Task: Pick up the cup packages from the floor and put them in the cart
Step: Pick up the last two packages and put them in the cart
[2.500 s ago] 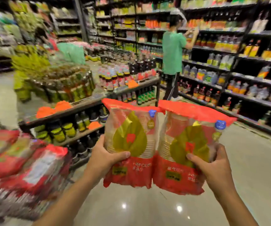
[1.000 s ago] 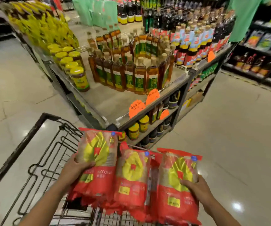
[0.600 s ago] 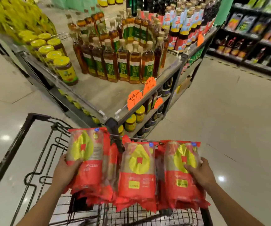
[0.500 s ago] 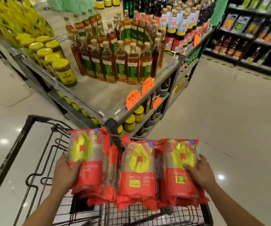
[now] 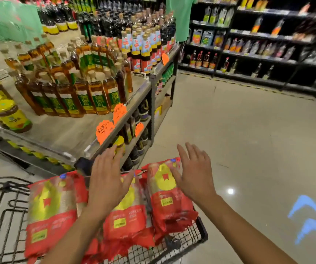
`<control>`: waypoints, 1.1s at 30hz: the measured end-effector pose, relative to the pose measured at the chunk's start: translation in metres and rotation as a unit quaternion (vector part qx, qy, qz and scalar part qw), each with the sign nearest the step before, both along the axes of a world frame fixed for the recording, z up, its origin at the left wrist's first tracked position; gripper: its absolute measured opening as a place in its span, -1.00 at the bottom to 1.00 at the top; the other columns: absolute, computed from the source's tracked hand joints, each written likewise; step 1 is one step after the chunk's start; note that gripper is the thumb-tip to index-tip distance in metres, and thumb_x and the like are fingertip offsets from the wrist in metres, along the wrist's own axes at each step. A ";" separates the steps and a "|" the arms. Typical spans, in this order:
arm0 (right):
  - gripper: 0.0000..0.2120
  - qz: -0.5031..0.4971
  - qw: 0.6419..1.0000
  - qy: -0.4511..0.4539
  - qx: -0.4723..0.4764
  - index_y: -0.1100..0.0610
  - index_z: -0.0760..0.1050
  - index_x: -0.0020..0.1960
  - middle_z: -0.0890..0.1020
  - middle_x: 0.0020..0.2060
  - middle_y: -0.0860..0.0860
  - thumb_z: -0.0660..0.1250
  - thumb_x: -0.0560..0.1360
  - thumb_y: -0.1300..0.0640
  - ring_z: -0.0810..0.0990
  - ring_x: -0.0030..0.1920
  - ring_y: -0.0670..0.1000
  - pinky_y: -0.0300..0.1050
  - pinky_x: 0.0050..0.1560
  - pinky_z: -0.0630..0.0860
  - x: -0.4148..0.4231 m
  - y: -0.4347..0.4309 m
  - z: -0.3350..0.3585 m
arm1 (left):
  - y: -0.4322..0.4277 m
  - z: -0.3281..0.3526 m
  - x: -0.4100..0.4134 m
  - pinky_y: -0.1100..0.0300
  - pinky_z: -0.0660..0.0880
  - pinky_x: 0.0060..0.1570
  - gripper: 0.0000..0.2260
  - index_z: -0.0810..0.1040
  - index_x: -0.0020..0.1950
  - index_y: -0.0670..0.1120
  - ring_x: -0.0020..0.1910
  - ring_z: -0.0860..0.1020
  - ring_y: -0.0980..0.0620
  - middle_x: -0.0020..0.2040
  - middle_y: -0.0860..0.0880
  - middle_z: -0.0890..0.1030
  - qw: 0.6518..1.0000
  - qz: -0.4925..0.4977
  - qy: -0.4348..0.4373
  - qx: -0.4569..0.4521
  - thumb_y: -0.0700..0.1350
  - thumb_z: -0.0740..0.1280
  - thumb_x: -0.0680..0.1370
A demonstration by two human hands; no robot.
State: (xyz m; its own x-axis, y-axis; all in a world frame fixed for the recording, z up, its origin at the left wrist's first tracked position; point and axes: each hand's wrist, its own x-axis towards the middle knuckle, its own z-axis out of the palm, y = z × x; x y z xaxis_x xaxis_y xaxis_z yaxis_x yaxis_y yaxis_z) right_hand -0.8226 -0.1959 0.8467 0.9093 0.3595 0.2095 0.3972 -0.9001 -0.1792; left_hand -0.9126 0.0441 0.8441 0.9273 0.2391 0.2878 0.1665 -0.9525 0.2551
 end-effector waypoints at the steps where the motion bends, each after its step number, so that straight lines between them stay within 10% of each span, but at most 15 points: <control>1: -0.35 -0.009 1.000 -0.024 0.001 0.06 0.37 0.54 0.44 0.50 0.17 0.24 0.55 -0.23 0.40 0.48 0.24 0.29 0.45 0.35 0.000 -0.009 0.014 | -0.027 0.013 0.014 -0.20 0.31 0.46 -0.34 0.36 0.54 -0.15 0.47 0.37 -0.23 0.51 -0.19 0.40 0.999 -0.033 -0.006 0.016 0.25 0.15 0.57; 14: -0.26 -0.241 0.969 -0.062 0.009 0.04 0.14 0.64 0.23 0.61 0.16 -0.11 0.57 -0.32 0.18 0.61 0.22 0.32 0.56 0.15 0.018 -0.375 0.058 | -0.439 0.080 0.144 -0.28 0.25 0.49 -0.32 0.28 0.58 -0.11 0.52 0.32 -0.28 0.58 -0.19 0.32 0.948 -0.294 -0.042 0.111 0.21 0.22 0.55; 33: -0.27 -0.536 0.843 -0.032 -0.020 0.07 0.26 0.60 0.31 0.58 0.18 0.25 0.56 -0.27 0.27 0.58 0.22 0.29 0.54 0.20 0.075 -0.820 0.001 | -0.955 0.033 0.310 -0.25 0.14 0.55 -0.32 0.22 0.62 -0.06 0.58 0.26 -0.25 0.62 -0.16 0.25 0.806 -0.576 -0.048 0.128 0.27 0.16 0.59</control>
State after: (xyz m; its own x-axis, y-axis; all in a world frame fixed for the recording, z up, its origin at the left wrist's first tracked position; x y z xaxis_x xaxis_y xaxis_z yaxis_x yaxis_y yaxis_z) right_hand -0.7479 -1.0163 0.8482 0.7036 -0.6538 0.2783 -0.6409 -0.7530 -0.1488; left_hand -0.6026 -0.9110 0.8774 0.4629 -0.8425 0.2755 -0.8743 -0.4852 -0.0152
